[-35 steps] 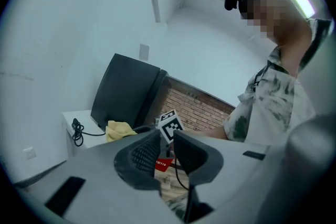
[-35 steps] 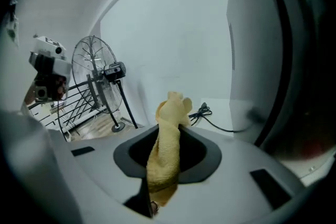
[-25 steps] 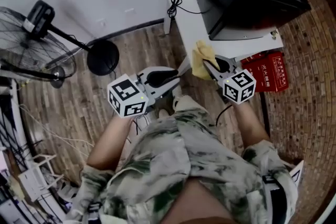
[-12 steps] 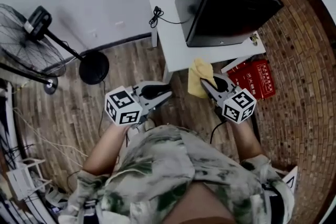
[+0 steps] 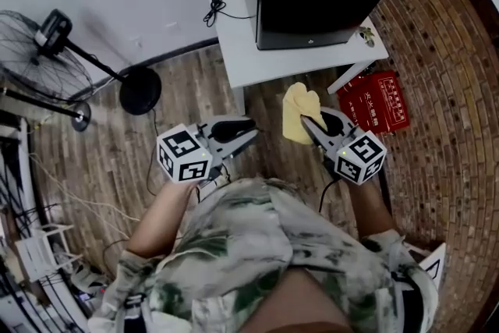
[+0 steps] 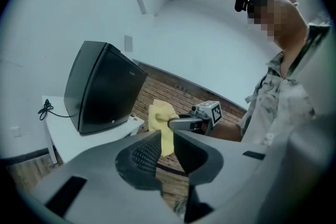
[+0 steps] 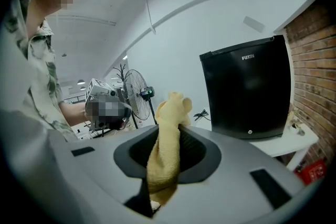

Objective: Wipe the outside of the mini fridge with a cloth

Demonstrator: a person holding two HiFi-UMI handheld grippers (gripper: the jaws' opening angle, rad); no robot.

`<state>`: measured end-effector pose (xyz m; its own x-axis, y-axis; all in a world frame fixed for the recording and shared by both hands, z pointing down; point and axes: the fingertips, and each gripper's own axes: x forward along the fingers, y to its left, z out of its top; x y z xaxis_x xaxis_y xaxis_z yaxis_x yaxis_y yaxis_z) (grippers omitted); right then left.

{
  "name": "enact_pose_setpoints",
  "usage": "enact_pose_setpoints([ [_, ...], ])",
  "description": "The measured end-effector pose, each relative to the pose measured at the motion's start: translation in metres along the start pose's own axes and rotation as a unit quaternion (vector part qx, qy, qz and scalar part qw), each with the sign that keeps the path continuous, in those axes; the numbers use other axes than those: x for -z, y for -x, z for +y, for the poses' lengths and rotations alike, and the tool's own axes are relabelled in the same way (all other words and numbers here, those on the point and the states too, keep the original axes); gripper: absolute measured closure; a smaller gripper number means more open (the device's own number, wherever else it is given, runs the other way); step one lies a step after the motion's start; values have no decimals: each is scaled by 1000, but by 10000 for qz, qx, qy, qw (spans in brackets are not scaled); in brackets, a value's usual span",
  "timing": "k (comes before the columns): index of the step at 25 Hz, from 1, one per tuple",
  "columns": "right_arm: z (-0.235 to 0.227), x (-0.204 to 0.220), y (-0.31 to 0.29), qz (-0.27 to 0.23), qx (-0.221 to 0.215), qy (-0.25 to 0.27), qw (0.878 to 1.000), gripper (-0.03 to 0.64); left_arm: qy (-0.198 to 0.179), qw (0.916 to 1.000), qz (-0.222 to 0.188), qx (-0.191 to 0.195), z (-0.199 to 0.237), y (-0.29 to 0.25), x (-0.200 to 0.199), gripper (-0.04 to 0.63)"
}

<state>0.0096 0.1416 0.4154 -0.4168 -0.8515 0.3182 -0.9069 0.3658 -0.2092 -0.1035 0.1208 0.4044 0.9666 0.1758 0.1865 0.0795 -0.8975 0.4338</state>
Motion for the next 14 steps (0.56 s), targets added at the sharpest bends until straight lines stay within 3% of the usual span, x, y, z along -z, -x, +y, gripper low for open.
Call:
enact_pose_setpoints([
  [14, -13, 34, 61, -11, -370, -1, 9993, 522, 186, 9994, 68, -288, -47, -58, 33, 525],
])
